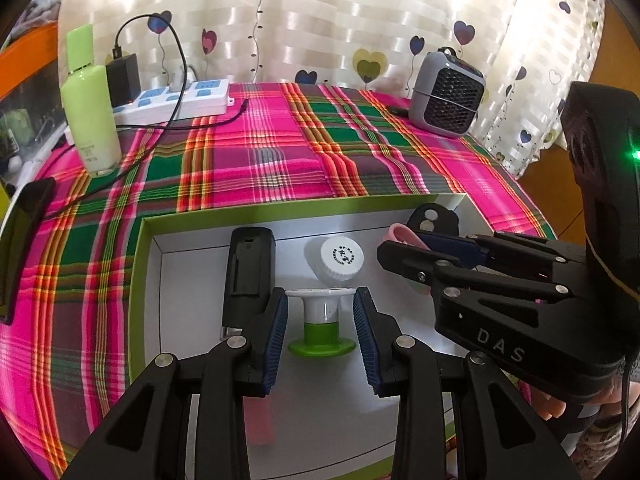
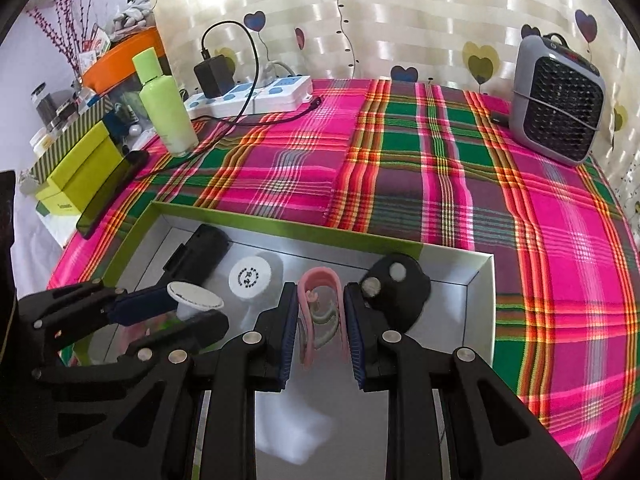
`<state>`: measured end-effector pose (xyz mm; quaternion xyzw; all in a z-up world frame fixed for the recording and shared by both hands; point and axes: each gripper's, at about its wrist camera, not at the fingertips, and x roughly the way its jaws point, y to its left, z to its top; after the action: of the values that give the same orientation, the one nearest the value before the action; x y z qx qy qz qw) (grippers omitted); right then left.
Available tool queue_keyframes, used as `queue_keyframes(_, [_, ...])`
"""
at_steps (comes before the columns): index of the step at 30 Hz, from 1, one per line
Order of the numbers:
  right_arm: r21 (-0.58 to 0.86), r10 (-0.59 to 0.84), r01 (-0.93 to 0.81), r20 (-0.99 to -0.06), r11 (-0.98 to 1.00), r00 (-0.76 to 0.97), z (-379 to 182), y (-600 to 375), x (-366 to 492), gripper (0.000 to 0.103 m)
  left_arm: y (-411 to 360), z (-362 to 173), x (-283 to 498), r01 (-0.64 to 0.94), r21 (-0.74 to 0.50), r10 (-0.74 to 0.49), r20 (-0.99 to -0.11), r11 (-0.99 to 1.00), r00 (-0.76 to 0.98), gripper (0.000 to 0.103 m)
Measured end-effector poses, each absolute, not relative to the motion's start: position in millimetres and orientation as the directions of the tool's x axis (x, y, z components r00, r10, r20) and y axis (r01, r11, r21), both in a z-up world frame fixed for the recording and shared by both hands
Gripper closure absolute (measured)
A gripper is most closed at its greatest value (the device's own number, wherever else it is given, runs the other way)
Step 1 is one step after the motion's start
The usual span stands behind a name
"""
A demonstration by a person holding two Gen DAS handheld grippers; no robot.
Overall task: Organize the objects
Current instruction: 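Lift and carry the pink clip and green-white spool into the box with both tools, then open the right tool releasing the pink clip while the left releases the spool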
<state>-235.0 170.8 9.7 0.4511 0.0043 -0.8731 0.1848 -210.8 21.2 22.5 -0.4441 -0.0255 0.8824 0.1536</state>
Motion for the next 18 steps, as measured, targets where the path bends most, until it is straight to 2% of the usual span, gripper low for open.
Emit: queue_keyframes(18, [0.159, -0.314, 0.322, -0.797, -0.933, -0.516, 7.7, 170.0, -235.3, 0.078, 19.8, 21.7, -210.9, -0.242, -0.179, 0.288, -0.778, -0.954, -0.559, 0.070])
